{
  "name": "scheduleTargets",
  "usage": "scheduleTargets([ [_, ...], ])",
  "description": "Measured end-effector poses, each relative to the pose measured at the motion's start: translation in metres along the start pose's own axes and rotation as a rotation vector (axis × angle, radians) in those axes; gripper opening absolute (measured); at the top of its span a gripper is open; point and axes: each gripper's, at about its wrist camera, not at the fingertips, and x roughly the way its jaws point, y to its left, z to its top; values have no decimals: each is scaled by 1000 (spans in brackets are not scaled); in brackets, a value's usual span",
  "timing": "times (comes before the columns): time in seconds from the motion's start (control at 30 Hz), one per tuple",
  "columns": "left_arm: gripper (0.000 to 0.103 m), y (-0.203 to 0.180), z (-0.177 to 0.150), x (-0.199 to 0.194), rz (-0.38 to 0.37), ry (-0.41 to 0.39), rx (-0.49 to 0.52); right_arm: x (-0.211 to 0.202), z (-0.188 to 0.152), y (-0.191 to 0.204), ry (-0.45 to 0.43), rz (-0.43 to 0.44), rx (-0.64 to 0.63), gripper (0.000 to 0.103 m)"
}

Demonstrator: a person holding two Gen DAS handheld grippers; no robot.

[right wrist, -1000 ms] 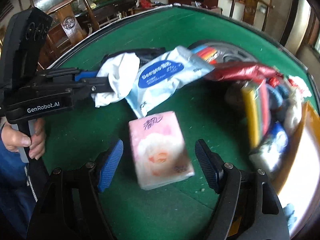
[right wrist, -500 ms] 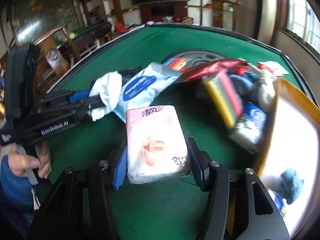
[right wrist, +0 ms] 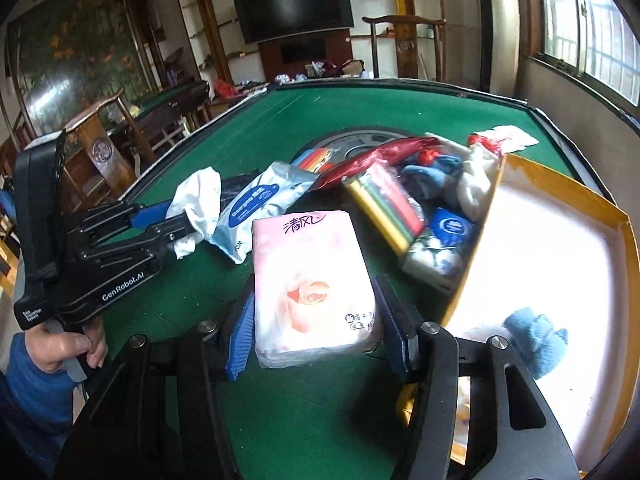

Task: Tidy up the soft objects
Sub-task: 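Carry the white towel toward the tray while the right gripper grasps and carries the pink tissue pack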

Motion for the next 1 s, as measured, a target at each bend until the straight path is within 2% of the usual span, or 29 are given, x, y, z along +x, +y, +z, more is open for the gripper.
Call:
scheduleTargets([
  [0.37, 24, -40, 17, -7, 36, -8, 102, -30, -9, -45, -62, -13, 87, 55],
  [0.73, 24, -103, 39, -5, 53, -20, 248, -57, -24, -105, -115, -33, 199, 55],
  [1.0, 25, -148, 56, 4, 38, -28, 338, -71, -31, -144, -126, -68, 261, 55],
])
